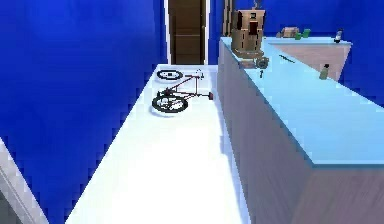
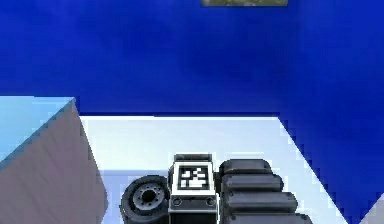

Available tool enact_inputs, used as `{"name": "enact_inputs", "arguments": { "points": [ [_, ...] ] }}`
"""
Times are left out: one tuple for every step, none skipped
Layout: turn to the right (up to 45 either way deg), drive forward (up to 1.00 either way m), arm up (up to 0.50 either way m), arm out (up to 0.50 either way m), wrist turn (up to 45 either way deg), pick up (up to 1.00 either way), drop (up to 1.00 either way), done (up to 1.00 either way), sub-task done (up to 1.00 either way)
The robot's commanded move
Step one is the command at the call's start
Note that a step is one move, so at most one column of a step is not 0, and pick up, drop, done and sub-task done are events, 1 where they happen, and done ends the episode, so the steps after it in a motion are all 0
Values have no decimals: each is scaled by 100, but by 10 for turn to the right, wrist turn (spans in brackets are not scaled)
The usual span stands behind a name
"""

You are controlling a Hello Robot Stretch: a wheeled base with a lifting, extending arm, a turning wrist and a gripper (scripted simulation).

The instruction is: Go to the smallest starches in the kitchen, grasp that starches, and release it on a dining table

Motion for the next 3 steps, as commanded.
{"name": "enact_inputs", "arguments": {
  "points": [
    [0,5,0,0,0,0,0,0,0],
    [-450,0,0,0,0,0,0,0,0],
    [-210,0,0,0,0,0,0,0,0]
  ]
}}
